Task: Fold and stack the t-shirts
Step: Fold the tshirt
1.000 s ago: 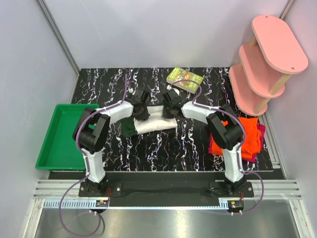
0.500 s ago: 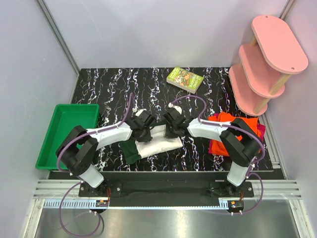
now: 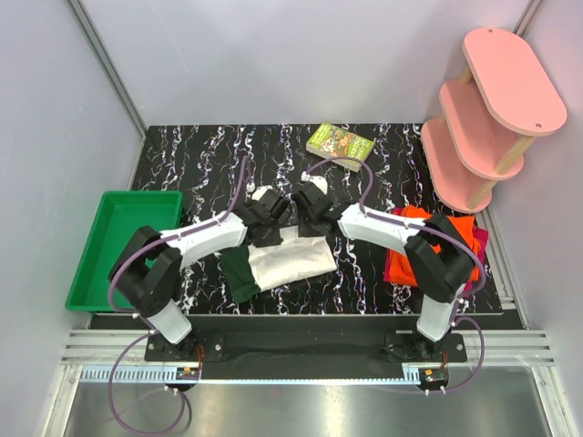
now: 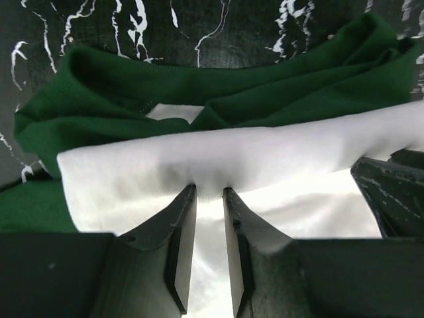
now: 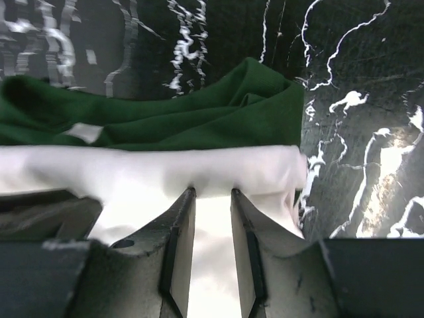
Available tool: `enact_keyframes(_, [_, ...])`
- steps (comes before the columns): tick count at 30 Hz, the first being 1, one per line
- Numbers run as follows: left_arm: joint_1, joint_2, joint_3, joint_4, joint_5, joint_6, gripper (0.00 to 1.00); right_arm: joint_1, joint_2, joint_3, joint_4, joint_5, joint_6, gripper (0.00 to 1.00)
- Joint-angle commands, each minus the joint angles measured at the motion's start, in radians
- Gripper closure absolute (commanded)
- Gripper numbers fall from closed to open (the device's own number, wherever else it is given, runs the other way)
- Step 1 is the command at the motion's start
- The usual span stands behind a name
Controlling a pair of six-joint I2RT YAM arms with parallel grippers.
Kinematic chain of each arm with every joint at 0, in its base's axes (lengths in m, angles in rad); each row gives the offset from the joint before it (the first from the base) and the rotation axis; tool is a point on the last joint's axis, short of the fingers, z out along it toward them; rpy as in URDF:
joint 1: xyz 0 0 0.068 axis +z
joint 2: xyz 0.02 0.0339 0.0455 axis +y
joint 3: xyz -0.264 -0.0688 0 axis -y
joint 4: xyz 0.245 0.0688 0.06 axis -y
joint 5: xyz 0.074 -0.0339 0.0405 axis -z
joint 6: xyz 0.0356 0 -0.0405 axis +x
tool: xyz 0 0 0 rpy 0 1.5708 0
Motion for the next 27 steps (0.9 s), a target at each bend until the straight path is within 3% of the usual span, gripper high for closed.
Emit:
enact_keyframes(1, [0.003, 0.067, 0.035, -0.002, -0.02, 0.01, 0.73, -0.008, 0.108, 0.062, -0.026, 0.049, -0.026, 0.65])
enact_keyframes(12, [0.003, 0.05, 0.009, -0.025, -0.045, 0.021, 0.74, -0.063, 0.275, 0.214, -0.01, 0.064, -0.05, 0.69])
enact_keyframes(14, [0.003, 0.027, 0.007, -0.032, -0.057, 0.035, 0.74, -0.063, 0.239, 0.204, -0.012, 0.092, -0.06, 0.69])
enact_keyframes(20, [0.003, -0.111, 0.024, -0.05, -0.077, 0.049, 0.73, -0.063, -0.077, 0.135, -0.015, 0.139, -0.086, 0.63])
enact_keyframes(27, [-0.002, -0.094, 0.058, -0.065, -0.027, 0.044, 0.71, -0.063, -0.194, 0.052, -0.09, 0.182, -0.098, 0.61])
